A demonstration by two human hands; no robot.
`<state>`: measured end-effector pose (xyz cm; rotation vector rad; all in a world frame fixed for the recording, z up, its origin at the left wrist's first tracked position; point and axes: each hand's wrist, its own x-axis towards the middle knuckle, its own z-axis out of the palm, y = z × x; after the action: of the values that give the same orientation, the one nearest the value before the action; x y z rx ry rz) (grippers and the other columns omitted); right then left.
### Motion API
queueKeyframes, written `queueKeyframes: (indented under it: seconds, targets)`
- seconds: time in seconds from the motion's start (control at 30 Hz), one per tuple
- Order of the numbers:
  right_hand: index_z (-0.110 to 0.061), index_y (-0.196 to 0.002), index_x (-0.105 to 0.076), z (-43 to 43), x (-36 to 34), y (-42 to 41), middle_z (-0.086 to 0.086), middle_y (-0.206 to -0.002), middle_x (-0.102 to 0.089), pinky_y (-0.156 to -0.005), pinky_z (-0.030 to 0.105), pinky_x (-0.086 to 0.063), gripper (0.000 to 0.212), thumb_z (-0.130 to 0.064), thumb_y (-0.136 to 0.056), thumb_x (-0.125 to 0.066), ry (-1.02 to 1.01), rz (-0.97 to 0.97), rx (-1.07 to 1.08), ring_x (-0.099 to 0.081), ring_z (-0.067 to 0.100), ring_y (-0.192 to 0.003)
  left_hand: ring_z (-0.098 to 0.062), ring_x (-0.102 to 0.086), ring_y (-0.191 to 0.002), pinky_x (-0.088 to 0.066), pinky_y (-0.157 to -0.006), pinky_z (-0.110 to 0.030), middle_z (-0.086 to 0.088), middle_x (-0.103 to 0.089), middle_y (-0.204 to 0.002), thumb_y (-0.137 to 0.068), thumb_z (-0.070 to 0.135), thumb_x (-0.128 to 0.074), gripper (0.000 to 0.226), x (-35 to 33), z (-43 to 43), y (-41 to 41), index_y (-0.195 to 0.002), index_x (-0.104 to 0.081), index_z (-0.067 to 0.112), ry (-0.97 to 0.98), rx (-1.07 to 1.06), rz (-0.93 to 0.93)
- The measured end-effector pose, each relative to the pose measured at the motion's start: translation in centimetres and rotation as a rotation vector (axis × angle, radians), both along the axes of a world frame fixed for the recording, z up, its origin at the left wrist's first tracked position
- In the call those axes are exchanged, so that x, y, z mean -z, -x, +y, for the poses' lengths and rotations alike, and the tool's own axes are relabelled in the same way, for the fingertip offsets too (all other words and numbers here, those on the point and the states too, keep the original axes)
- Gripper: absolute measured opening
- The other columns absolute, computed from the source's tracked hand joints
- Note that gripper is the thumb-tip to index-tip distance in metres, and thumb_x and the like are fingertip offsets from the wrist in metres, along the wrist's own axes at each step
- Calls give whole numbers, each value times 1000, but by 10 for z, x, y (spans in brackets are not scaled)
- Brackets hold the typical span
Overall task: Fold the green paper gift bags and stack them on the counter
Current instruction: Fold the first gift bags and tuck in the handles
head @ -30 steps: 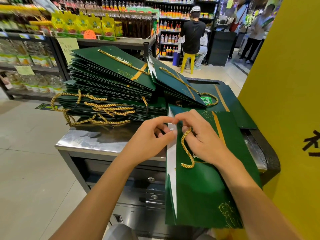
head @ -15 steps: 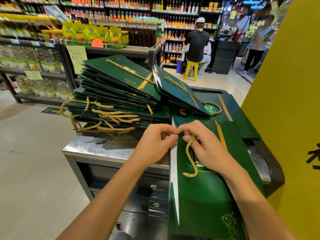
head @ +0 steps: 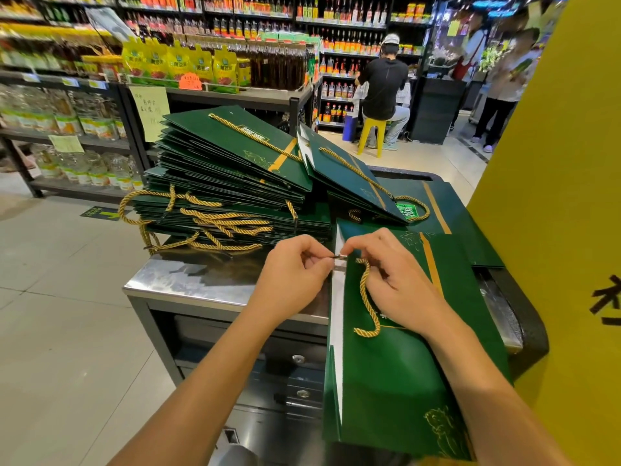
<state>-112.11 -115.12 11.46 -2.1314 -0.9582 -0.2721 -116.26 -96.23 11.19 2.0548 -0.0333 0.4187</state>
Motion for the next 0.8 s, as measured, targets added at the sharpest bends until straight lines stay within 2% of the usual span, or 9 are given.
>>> queueKeyframes:
  seconds: [0.2, 0.3, 0.37, 0.43, 0.47, 0.57, 0.63, 0.7, 0.8]
  targets:
    - [-29, -115, -62, -2, 1, 0, -5, -98, -43, -76, 13, -33, 59, 16, -85, -39, -8, 21, -10, -48, 10, -95, -6, -63, -76, -50, -68, -12, 2, -70, -84, -92, 12, -69, 8, -14, 25, 23, -91, -71, 20, 106, -134, -77]
    - [-31, -116, -62, -1, 1, 0, -6, -98, -43, -78, 14, -34, 59, 15, -87, -40, -3, 28, -8, -48, 10, -97, -11, -68, -80, -55, -71, -24, 6, -76, -87, -95, 16, -65, 8, -15, 27, 27, -101, -67, 20, 100, -91, -3]
    - [-32, -116, -62, -1, 1, 0, -4, -99, -43, -78, 16, -35, 58, 14, -88, -41, 6, 30, -4, -48, 10, -97, -5, -68, -80, -54, -76, -30, 15, -76, -95, -97, 28, -62, 26, -11, 21, 29, -123, -59, 25, 3, -1, 113]
    - [-33, -117, -63, 0, 2, 0, -3, -100, -44, -79, 15, -37, 57, 12, -89, -42, 19, 31, 3, -49, 10, -99, -3, -67, -98, -49, -100, -39, 23, -74, -105, -92, 44, -62, 54, -8, 14, 30, -142, -44, 34, -69, 88, 193]
    - [-34, -118, -63, 0, 2, 0, -3, -101, -45, -80, 16, -38, 57, 11, -89, -42, 24, 34, 8, -50, 10, -101, -6, -66, -105, -47, -105, -43, 24, -73, -107, -89, 48, -63, 65, -9, 11, 31, -148, -38, 36, -54, 111, 221]
    - [-35, -121, -63, 0, 3, 0, -5, -101, -47, -82, 17, -40, 58, 9, -89, -44, 36, 28, 24, -51, 8, -103, -10, -69, -104, -54, -98, -38, 17, -76, -104, -89, 32, -73, 79, -16, 3, 32, -154, -30, 24, 127, 124, 290]
    - [-33, -123, -62, 0, 2, 1, -6, -98, -49, -75, 16, -39, 56, 7, -87, -48, 34, 13, 41, -52, 10, -91, -10, -70, -102, -56, -94, -33, 7, -75, -107, -87, 25, -78, 86, -21, -4, 30, -156, -26, 20, 204, 139, 348]
    - [-32, -121, -60, -1, 0, 3, -5, -94, -51, -69, 19, -39, 50, 3, -87, -53, 25, -3, 64, -51, 13, -80, -15, -63, -113, -52, -99, -39, 6, -66, -119, -84, 37, -80, 94, -23, -10, 28, -157, -23, 20, 70, 61, 347]
    - [-29, -116, -57, -2, 0, 6, -7, -92, -54, -67, 29, -43, 37, -9, -85, -62, 18, -46, 119, -51, 13, -77, -27, -36, -136, -33, -109, -46, 0, -46, -142, -81, 67, -68, 90, -22, -15, 29, -151, -35, 21, -439, -110, 386]
